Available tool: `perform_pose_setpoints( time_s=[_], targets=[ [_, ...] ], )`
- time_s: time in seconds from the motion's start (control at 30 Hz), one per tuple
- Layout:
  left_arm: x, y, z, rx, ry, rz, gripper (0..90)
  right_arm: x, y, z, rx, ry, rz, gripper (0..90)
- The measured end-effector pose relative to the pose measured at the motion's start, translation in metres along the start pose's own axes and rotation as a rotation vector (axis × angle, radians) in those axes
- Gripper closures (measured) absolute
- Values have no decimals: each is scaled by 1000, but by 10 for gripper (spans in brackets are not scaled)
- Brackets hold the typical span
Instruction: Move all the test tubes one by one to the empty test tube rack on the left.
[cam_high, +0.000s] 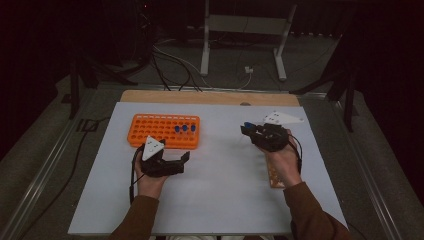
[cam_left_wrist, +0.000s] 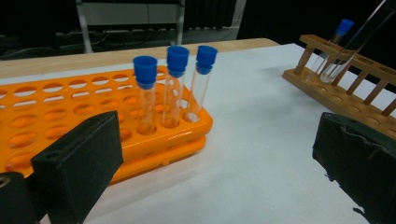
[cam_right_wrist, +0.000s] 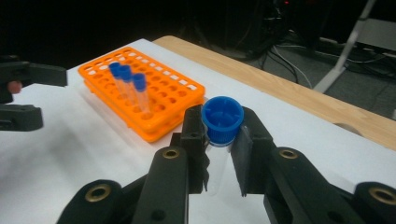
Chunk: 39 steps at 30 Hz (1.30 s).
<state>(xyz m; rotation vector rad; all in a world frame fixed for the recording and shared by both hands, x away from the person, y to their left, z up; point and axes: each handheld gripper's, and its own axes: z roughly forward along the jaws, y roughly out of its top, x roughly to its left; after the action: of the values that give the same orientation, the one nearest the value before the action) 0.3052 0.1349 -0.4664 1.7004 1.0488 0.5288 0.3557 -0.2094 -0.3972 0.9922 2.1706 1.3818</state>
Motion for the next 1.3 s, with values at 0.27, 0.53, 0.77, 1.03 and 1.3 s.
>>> perform_pose_setpoints(
  time_s=[0.27, 0.53, 0.77, 1.03, 1.3],
  targets=[
    [-14, 3, 4, 10, -33, 51, 80, 21, 3, 13, 9, 58, -27, 763],
    [-30, 5, 10, 10, -87, 88, 146, 41, 2, 27, 29, 122, -39, 763],
    [-40, 5, 13, 17, -114, 126, 158, 59, 4, 37, 46, 166, -63, 763],
    [-52, 5, 14, 4, -107, 182, 262, 76, 4, 44, 52, 220, -66, 763],
    [-57, 4, 12, -11, -85, 238, 576, 90, 3, 48, 54, 261, -73, 763]
  ],
)
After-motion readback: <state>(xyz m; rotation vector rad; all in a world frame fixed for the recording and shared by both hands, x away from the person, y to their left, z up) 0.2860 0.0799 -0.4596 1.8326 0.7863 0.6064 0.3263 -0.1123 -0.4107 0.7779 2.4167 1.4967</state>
